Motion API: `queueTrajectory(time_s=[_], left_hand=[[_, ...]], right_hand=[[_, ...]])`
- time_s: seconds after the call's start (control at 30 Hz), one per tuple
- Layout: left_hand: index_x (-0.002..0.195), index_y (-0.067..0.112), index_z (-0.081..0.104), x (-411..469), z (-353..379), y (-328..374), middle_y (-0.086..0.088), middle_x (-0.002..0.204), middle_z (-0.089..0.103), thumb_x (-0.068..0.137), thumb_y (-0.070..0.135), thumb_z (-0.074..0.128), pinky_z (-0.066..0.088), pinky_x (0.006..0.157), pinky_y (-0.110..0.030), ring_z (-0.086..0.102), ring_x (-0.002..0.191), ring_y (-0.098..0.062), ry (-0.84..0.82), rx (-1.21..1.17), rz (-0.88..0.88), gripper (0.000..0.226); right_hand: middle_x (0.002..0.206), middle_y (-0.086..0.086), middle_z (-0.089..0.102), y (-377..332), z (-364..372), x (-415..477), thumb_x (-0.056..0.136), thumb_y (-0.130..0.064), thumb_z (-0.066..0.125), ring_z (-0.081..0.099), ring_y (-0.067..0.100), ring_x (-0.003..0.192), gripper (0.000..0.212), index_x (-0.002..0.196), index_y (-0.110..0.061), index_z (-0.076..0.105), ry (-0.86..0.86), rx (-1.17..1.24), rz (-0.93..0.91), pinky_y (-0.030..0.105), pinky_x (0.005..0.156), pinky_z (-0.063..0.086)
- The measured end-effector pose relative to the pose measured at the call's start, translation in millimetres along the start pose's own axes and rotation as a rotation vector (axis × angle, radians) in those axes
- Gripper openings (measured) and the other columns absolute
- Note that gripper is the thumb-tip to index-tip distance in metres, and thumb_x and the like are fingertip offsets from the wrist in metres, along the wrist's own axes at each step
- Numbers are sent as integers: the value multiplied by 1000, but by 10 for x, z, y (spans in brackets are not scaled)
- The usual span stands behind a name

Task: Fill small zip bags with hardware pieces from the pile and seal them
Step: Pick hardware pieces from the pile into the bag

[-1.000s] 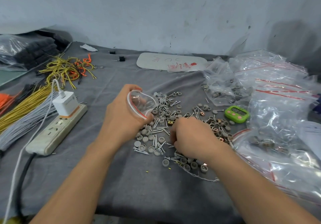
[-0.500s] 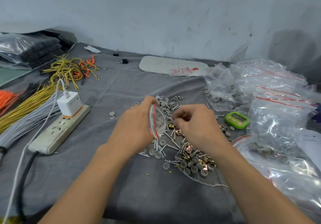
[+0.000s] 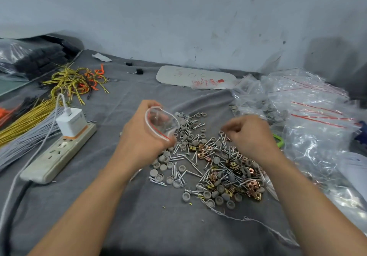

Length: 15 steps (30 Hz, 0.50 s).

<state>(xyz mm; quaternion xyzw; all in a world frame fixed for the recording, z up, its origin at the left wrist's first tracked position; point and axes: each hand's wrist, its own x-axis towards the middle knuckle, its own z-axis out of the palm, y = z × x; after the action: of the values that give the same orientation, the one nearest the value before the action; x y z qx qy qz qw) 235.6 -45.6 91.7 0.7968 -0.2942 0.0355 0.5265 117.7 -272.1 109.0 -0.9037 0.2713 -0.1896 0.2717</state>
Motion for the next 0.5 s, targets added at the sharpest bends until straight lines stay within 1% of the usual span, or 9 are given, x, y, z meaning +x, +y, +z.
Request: queueTrajectory(time_s=[0.03,0.07,0.13,0.17,0.27,0.33,0.4,0.43,0.5], left_hand=[[108,42,49,16,-16,-5,21,98,71,59,28,86,57,84,-35,67,92,2,31,-19,7,63],[109,41,49,27,-30,-10,21,99,71,62,27,86,56,88,-36,67,93,2,57,-21,18,62],[111,42,48,38,-41,-17,20,98,71,64,31,85,53,89,-30,65,94,4,95,15,50,60],[111,42,47,39,-39,-18,21,98,70,65,32,85,51,86,-24,64,94,4,105,55,72,61],[111,44,42,44,-10,-28,23,97,69,67,22,86,42,73,-11,64,91,3,94,188,111,65],[111,45,41,58,11,-38,22,96,69,69,21,85,38,67,-5,62,87,7,71,241,119,66],[110,47,39,70,19,-45,23,96,68,69,21,84,38,62,-3,59,85,10,53,272,114,66],[109,48,38,73,20,-52,24,96,68,70,21,84,39,61,-3,59,84,11,47,278,114,66],[108,48,38,81,23,-57,28,94,67,69,22,83,40,63,-1,57,89,15,39,273,116,65]], right_hand=[[98,-15,77,99,15,39,94,-12,70,65,-7,75,25,97,-35,80,-60,-97,23,17,77,56],[103,-13,77,174,44,74,93,-13,70,68,-2,77,25,101,-34,80,-129,-163,40,18,76,56],[108,-8,77,253,113,132,90,-17,74,69,9,89,24,108,-32,79,-245,-252,50,25,86,55],[107,-7,76,264,146,158,88,-19,76,67,11,90,24,108,-31,79,-275,-290,40,25,86,53],[95,-7,71,245,210,221,84,-20,77,62,13,85,16,97,-30,76,-282,-367,8,24,76,45],[88,-7,71,228,225,259,82,-18,77,64,15,82,14,83,-32,72,-247,-373,8,25,73,48],[82,-6,73,210,246,284,82,-20,78,68,16,80,15,74,-31,71,-222,-346,18,29,76,55],[81,-5,73,196,263,282,82,-21,78,68,17,81,14,74,-30,71,-229,-338,19,31,78,58],[87,-3,73,177,312,264,84,-26,79,68,19,86,7,84,-30,72,-240,-331,13,32,81,58]])
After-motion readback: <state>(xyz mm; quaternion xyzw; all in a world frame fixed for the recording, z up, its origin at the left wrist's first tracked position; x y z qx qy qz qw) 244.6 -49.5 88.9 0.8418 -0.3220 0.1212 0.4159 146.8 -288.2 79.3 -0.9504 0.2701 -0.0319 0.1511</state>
